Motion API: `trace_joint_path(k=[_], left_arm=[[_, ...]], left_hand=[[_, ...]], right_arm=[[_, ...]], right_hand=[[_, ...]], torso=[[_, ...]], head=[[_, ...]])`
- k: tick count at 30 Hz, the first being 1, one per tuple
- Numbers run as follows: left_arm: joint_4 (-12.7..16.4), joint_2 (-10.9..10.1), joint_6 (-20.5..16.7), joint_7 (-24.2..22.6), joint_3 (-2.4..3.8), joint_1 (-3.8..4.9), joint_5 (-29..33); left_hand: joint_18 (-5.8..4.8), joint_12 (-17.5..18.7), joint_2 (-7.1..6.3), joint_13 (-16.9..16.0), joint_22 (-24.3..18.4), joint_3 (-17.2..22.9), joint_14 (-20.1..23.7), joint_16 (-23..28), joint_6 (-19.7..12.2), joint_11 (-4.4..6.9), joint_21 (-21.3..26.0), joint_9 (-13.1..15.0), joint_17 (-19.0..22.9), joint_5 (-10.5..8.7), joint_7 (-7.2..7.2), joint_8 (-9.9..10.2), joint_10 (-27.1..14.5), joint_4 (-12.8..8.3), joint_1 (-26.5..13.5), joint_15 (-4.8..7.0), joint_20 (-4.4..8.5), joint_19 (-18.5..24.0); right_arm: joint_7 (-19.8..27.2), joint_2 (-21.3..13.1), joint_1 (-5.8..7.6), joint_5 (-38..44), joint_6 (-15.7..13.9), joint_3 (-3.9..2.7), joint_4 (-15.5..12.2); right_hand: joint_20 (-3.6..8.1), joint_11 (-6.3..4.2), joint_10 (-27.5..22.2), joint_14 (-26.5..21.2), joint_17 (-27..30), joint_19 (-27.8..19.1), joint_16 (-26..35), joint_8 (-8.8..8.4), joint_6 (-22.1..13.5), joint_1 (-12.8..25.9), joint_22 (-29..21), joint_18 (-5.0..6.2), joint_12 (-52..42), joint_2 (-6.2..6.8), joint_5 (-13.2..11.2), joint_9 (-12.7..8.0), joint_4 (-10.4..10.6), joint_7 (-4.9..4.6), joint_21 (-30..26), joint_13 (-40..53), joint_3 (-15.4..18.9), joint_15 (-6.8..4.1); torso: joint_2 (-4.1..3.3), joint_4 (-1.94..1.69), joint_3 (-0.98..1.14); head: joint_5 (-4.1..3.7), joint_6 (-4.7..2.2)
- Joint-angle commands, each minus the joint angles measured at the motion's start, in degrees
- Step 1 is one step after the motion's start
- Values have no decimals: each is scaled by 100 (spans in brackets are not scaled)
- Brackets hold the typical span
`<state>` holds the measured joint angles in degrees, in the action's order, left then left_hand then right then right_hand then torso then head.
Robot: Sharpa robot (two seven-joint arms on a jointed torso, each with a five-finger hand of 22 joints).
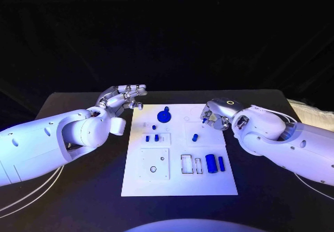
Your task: Assemble the parts on the task board
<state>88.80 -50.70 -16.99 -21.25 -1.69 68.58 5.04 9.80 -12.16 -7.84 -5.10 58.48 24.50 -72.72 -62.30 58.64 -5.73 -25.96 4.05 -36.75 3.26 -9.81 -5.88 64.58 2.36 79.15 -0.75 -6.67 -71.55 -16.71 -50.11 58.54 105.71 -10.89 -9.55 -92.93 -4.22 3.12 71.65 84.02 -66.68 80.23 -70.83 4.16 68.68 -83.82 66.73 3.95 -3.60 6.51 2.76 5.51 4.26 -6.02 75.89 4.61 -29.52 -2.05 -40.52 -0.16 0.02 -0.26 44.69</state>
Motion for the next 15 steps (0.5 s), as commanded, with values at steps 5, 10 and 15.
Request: trace_joint_path(k=[5,10,15], left_arm=[[-12,18,75,-9,3,1,25],[-15,40,87,-4,3,1,25],[-6,64,101,5,3,1,25]], left_hand=[[62,-19,8,-10,-8,-1,-46,-40,12,-5,26,-8,-5,31,-29,-31,-33,-41,40,-8,16,-37],[62,-19,8,-10,-8,-1,-46,-40,12,-5,26,-8,-5,31,-29,-31,-33,-41,40,-8,16,-37],[62,-22,9,-10,-8,-3,-43,-35,11,-6,26,-8,12,30,-31,-32,-35,-43,42,-9,16,-40]], right_arm=[[90,-73,-46,-275,-250,-35,-533],[153,34,-168,-316,-292,-40,-975],[192,222,-332,-235,-215,-34,-1217]], right_hand=[[-24,-13,56,268,-5,34,-42,-16,7,49,22,79,-12,15,30,7,-9,-54,44,-10,-47,49],[-27,-7,62,268,-12,37,-52,-17,10,48,28,78,-14,21,38,10,-34,-64,49,-16,-68,52],[-29,-2,63,268,-8,35,-52,-18,9,50,24,80,-13,26,41,11,-48,-70,47,-21,-78,54]], torso=[[-6,2,3],[-6,-10,-8],[-4,-20,-18]], head=[[53,28],[116,61],[211,115]])
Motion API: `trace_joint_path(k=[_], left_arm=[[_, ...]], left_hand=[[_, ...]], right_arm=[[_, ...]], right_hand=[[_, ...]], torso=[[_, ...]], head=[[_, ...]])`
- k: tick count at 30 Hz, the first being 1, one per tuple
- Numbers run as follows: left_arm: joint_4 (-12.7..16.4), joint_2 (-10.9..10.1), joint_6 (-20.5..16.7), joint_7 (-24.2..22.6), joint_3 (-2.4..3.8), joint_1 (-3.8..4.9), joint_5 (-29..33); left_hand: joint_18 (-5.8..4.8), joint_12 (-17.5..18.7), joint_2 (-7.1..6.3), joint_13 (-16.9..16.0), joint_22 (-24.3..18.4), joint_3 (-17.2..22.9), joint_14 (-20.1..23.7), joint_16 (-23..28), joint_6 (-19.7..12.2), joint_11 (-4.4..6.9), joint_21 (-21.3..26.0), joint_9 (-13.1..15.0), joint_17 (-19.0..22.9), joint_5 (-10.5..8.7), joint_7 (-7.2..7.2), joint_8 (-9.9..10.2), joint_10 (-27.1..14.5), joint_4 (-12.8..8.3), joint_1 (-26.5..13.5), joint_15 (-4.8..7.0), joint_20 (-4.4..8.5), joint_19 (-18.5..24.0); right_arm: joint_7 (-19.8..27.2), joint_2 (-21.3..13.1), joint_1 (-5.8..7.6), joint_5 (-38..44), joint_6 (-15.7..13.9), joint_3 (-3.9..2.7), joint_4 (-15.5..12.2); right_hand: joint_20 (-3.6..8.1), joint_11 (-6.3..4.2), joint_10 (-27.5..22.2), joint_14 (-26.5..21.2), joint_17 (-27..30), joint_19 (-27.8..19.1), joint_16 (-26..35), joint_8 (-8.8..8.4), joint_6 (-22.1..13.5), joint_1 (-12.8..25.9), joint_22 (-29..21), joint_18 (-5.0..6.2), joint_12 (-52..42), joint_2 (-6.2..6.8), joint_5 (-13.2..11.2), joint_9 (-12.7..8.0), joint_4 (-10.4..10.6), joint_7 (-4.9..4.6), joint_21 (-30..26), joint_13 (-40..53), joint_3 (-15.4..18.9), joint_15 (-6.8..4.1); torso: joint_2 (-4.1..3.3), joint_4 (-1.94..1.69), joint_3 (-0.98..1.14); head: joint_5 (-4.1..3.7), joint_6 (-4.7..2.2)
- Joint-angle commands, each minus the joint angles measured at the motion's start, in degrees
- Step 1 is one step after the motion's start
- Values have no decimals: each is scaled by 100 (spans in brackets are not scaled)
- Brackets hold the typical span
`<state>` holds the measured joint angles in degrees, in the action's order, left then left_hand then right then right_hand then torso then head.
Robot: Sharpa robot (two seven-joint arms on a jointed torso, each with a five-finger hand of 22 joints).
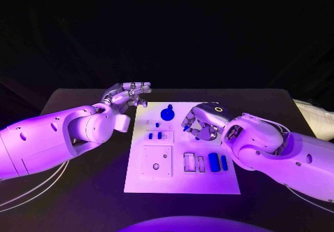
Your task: Assemble the parts on the task board
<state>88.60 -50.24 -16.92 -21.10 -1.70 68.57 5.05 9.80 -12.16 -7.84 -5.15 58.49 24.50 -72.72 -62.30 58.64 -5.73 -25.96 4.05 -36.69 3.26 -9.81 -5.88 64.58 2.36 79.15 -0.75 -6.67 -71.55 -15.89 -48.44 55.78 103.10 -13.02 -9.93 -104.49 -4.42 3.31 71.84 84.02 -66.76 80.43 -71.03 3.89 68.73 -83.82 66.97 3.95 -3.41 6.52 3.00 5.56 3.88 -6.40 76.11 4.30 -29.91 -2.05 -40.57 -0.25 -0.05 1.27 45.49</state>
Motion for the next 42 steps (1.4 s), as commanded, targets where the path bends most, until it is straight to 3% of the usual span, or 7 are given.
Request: trace_joint_path(k=[1,7,9,16,25,42], left_arm=[[19,21,95,-9,4,2,24],[43,46,107,5,4,2,24],[50,55,143,-7,4,2,24],[72,70,162,2,5,2,24],[89,87,176,20,5,2,24],[93,86,204,81,5,2,14]], left_hand=[[62,-22,9,-5,-8,-3,-43,-35,11,-5,26,-8,5,30,-31,-32,-35,-44,42,-8,16,-40],[62,-24,8,-4,-9,-7,-41,-32,7,-8,27,-9,17,30,-34,-31,-40,-45,41,-9,16,-43],[59,-28,-2,-1,-13,-29,-35,-31,-7,-16,31,-13,35,28,-42,-27,-57,-36,19,-16,13,-48],[56,-48,-14,1,-24,-76,-25,-40,-26,-23,46,-15,50,39,-45,-27,-82,-19,-22,-26,6,-51],[58,-60,15,2,-29,-62,-22,-49,-30,-20,53,-15,52,54,-45,-30,-94,-33,8,-23,6,-55],[59,-66,18,7,-33,-58,-16,-54,-48,-27,58,-18,62,67,-53,-26,-117,-51,31,-24,7,-59]], right_arm=[[115,104,-94,51,19,10,-81],[162,432,-291,174,196,117,13],[179,517,-348,197,248,150,81],[219,688,-436,237,345,216,249],[200,840,-567,307,391,241,387],[113,956,-591,393,541,267,495]], right_hand=[[-9,-20,44,268,0,15,-32,9,4,51,-1,80,-32,27,18,6,-11,-34,24,9,-40,55],[-11,-15,41,267,-1,14,-35,7,1,57,-1,80,-30,30,17,6,-17,-41,25,6,-43,57],[-12,-12,39,268,-4,14,-38,5,-2,59,-2,80,-29,29,17,6,-23,-44,25,4,-47,59],[-17,-2,30,267,-2,12,-42,0,-10,79,-4,81,-26,26,16,7,-34,-55,24,-4,-54,66],[-20,2,28,265,3,12,-40,-1,-12,96,-5,81,-26,26,15,7,-35,-59,23,-7,-52,70],[-24,6,24,266,-3,13,-49,-3,-17,118,-1,80,-26,25,18,8,-39,-65,26,-12,-50,74]], torso=[[1,-13,-13],[-3,1,-10],[-4,-3,-18],[-5,1,-3],[-6,10,4],[-3,6,1]], head=[[69,41],[160,113],[168,125],[212,161],[264,193],[309,250]])
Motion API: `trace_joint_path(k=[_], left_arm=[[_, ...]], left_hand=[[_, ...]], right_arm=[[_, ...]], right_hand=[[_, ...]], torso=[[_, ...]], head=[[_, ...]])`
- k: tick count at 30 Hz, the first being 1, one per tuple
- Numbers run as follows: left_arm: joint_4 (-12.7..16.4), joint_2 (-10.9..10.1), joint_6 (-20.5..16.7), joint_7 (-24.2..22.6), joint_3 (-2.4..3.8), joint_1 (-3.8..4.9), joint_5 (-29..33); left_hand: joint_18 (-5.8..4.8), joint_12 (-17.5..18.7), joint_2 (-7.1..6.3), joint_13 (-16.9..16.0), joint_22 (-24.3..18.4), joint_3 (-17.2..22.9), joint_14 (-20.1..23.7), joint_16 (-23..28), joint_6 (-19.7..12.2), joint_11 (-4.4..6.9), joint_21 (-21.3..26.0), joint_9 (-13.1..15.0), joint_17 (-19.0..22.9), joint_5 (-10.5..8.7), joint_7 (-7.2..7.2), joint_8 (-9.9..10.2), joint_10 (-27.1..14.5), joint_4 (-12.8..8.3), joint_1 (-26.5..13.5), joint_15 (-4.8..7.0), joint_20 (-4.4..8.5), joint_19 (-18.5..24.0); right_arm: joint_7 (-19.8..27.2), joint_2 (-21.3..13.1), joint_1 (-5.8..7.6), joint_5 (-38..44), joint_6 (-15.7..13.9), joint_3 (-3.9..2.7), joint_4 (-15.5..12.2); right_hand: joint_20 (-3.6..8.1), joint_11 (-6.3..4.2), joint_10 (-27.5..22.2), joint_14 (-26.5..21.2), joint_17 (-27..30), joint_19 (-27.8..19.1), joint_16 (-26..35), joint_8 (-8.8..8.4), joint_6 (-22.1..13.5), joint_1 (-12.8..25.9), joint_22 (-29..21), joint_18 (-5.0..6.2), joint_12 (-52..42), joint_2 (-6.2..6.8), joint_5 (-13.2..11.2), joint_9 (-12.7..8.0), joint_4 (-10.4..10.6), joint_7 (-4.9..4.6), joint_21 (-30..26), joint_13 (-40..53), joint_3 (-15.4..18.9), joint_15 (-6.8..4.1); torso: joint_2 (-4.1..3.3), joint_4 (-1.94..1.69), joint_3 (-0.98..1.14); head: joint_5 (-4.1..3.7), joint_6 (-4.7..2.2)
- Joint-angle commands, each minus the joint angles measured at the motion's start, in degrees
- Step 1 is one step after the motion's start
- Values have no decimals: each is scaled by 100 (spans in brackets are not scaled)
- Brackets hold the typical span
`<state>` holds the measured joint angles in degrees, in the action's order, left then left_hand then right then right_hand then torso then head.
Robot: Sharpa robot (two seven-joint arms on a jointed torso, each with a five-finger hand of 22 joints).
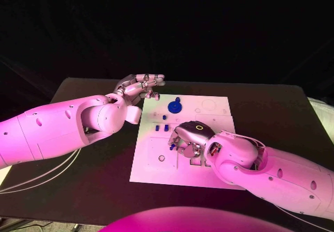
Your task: Assemble the parts on the task board
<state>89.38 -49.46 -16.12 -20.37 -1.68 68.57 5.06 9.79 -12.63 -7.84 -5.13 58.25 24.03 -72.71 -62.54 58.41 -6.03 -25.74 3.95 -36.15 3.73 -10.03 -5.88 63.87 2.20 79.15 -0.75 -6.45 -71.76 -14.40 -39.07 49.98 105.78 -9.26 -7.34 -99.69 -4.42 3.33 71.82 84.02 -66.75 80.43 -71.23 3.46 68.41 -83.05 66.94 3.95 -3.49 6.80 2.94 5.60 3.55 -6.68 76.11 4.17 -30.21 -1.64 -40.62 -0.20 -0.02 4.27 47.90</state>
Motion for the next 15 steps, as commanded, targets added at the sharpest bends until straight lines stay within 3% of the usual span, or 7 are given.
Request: trace_joint_path(k=[1,15], left_arm=[[15,8,125,8,4,3,12],[25,5,152,44,4,3,11]], left_hand=[[60,-19,18,5,-9,-10,-17,-29,-26,3,36,-8,9,20,-32,-26,-46,-35,31,-24,-15,-38],[60,-19,18,5,-9,-10,-17,-29,-26,3,36,-8,9,20,-32,-26,-46,-35,31,-24,-15,-38]], right_arm=[[-42,23,-11,129,176,9,19],[-221,120,-9,280,434,58,49]], right_hand=[[-24,4,26,265,-4,14,-28,40,16,42,2,80,-18,-3,24,5,-7,-36,27,1,-19,32],[-31,9,21,263,1,9,-30,40,12,89,-8,83,-19,4,24,8,-13,-40,21,-6,-3,37]], torso=[[3,2,-3],[1,3,-7]], head=[[7,13],[-1,28]])
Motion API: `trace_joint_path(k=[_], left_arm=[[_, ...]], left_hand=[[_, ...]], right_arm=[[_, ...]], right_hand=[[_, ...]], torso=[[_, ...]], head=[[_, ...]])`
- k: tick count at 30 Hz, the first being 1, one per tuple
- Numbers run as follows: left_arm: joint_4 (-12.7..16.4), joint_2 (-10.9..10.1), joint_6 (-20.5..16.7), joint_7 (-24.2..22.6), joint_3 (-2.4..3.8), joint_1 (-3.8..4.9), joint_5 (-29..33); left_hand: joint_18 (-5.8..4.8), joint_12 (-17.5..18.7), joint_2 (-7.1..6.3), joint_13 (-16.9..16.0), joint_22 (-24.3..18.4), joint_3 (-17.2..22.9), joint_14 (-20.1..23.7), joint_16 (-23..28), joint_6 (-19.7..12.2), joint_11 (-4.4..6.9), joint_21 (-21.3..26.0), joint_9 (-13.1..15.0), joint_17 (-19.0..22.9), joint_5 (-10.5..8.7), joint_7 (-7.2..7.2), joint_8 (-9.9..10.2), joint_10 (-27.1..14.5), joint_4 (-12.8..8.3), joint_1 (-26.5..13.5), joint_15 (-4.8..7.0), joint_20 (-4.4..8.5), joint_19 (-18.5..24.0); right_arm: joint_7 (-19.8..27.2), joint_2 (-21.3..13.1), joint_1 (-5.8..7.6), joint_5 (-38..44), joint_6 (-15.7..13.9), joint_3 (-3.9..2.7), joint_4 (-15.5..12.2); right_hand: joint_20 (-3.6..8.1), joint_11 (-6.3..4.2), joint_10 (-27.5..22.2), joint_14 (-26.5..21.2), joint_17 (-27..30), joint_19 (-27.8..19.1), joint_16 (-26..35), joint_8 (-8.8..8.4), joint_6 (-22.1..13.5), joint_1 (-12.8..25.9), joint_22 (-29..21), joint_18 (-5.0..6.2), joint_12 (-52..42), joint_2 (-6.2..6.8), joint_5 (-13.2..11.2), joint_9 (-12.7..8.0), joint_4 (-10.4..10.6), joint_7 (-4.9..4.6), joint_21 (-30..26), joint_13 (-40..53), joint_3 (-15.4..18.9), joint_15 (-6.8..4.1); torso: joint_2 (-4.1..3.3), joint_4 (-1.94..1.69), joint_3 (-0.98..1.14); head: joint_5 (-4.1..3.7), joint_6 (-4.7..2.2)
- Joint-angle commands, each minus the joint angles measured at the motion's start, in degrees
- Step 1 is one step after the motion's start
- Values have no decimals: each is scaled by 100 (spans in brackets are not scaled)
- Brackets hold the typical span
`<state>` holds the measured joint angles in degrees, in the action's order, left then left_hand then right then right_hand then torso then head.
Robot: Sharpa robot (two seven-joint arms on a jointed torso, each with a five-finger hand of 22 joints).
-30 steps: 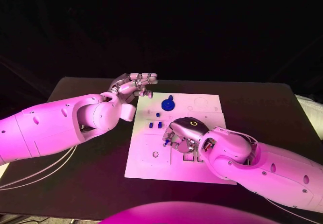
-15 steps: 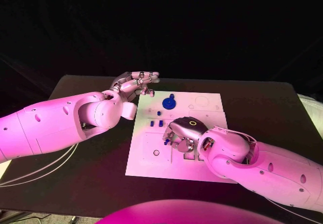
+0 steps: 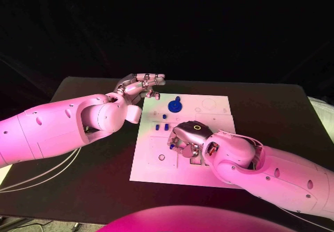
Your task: Assemble the parts on the task board
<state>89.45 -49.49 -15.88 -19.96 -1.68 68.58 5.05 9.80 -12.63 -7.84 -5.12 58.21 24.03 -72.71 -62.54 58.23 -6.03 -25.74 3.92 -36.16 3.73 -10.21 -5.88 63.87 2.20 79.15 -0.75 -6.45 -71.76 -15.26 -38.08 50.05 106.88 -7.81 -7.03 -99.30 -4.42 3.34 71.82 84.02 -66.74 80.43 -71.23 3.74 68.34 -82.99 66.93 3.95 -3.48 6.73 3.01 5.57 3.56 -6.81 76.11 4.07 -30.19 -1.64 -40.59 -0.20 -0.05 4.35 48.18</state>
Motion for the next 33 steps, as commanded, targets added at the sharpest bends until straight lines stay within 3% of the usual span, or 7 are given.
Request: trace_joint_path(k=[1,7,13,19,25,28,33], left_arm=[[20,9,133,9,4,3,11],[26,13,159,41,4,3,-8],[29,13,185,81,4,4,-20],[19,18,244,186,4,3,-42],[4,13,202,299,4,3,-56],[-4,10,202,326,4,3,-58],[-17,4,199,336,4,3,-60]], left_hand=[[59,-19,18,4,-5,-10,-17,-30,-7,3,36,-5,10,20,-13,-26,-46,-35,31,-24,-15,-38],[57,-21,14,10,-9,-19,-6,-26,-31,-8,42,-9,33,21,-25,-19,-74,-36,25,-31,-18,-39],[55,-21,11,13,-11,-24,-1,-25,-42,-13,46,-10,42,21,-29,-15,-87,-35,20,-35,-20,-39],[49,-21,7,29,-23,-48,38,-14,-129,-46,69,-18,96,22,-62,16,-181,-31,0,-60,-36,-27],[47,-39,47,31,-30,-46,59,-11,-146,-60,80,-13,126,25,-82,13,-214,-19,-6,-73,-46,-22],[47,-41,54,32,-31,-43,63,-10,-150,-62,82,-13,132,26,-84,12,-220,-20,-2,-75,-47,-21],[47,-45,59,32,-32,-40,67,-9,-154,-63,84,-12,140,27,-85,11,-227,-25,6,-76,-49,-20]], right_arm=[[-154,31,-17,186,310,34,8],[-229,54,-16,219,254,72,16],[-249,46,-14,195,-29,94,37],[-142,-15,-18,73,-376,99,22],[-30,-142,-36,30,-584,89,-144],[-81,-288,-39,-40,-591,23,-343],[-252,-614,-29,-132,-502,-214,-708]], right_hand=[[-33,10,16,262,2,6,-32,10,13,96,-12,84,-18,13,18,10,-16,-28,19,1,0,39],[-64,62,-156,249,44,-26,-17,-26,-149,244,-71,94,3,74,30,-22,-18,-78,-19,-36,49,89],[-200,265,-1165,126,387,-411,247,-28,-1047,387,-883,254,-23,268,87,-194,-76,-149,-564,-52,54,233],[-222,289,-1320,74,500,-492,321,-16,-1135,427,-1095,295,-78,307,272,-182,-115,-237,-719,-41,75,251],[-216,251,-1163,103,528,-389,312,48,-919,420,-1002,273,-244,254,364,-148,-161,-198,-659,-28,60,227],[-212,247,-1143,104,539,-381,318,54,-883,429,-1012,275,-264,257,366,-145,-167,-201,-665,-31,58,224],[-211,244,-1189,115,540,-368,307,28,-874,487,-1025,274,-264,325,317,-154,-170,-164,-676,-44,118,226]], torso=[[0,2,-4],[1,1,-2],[3,-5,-1],[8,5,7],[-2,3,7],[4,-2,6],[7,19,-1]], head=[[-13,0],[-18,7],[-18,13],[-11,-12],[-6,-26],[-18,-35],[-54,-92]])
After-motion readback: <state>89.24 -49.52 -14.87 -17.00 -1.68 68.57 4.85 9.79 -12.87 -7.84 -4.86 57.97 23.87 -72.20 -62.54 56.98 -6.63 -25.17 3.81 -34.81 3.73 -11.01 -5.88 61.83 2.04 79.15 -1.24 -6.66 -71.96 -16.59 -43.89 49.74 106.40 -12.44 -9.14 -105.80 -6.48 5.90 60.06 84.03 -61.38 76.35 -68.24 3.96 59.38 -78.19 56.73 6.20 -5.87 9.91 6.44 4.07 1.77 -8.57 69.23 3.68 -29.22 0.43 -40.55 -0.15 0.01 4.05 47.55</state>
